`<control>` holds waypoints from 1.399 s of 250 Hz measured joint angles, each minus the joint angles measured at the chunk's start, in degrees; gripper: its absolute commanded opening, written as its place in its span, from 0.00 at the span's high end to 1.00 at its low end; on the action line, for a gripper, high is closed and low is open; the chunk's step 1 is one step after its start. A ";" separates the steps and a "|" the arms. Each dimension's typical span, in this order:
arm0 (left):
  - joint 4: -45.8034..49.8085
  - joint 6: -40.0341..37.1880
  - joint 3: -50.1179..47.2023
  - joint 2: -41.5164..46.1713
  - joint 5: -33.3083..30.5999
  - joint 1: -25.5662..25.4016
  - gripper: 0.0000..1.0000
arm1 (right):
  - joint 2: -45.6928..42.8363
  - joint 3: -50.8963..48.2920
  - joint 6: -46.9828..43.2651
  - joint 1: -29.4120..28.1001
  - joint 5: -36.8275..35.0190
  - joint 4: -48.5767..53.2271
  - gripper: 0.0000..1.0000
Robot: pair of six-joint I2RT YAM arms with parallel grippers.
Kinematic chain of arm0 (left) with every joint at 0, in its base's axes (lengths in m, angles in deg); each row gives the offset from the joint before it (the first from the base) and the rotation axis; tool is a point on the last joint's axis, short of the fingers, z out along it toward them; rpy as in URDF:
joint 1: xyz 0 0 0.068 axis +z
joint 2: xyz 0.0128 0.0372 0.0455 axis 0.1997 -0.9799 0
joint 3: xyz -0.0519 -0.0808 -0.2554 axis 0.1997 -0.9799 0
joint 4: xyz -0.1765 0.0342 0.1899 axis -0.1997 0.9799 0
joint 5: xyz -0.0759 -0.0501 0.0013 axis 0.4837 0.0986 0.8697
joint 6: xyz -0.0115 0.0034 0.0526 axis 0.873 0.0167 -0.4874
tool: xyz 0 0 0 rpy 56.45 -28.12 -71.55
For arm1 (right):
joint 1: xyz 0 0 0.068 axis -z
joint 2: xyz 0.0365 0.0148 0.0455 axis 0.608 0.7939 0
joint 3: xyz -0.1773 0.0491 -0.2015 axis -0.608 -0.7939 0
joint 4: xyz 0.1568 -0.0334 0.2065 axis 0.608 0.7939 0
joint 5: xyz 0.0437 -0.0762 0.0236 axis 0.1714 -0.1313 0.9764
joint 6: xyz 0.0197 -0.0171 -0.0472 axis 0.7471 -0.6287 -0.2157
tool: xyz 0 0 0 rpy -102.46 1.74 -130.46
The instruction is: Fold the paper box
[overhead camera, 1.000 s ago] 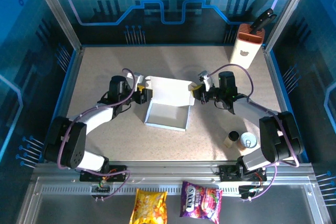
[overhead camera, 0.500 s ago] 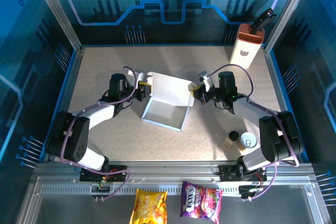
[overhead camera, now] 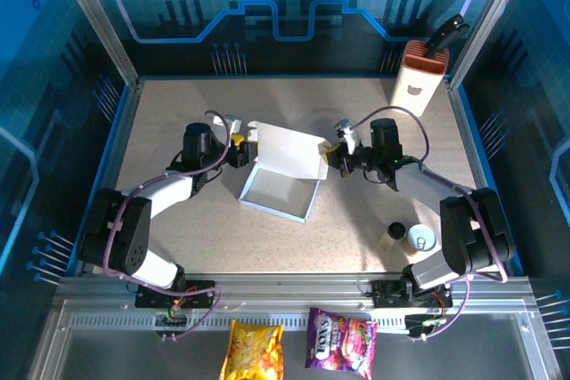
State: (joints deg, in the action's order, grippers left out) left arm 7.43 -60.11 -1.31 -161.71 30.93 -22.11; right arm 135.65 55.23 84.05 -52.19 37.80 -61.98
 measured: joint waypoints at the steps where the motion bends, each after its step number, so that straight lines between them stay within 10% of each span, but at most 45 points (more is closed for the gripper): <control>1: -0.07 0.00 0.00 -0.04 0.09 0.02 0.36 | 0.02 0.07 -0.07 0.00 0.07 0.07 0.94; 57: -1.88 -0.70 0.52 -2.16 4.96 0.31 0.51 | 1.62 4.50 -5.51 0.07 3.15 5.33 0.97; 236: -21.46 3.13 -17.38 8.44 0.50 0.24 0.34 | 3.76 13.29 -34.14 5.18 21.49 28.96 1.00; 350: -26.43 -1.38 -13.25 3.89 6.78 0.24 0.70 | 4.79 13.97 -36.54 5.46 22.60 31.41 1.00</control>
State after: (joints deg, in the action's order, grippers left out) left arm -19.00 -61.48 -14.56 -157.82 37.71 -21.87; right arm 140.44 69.19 47.51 -46.72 60.40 -30.57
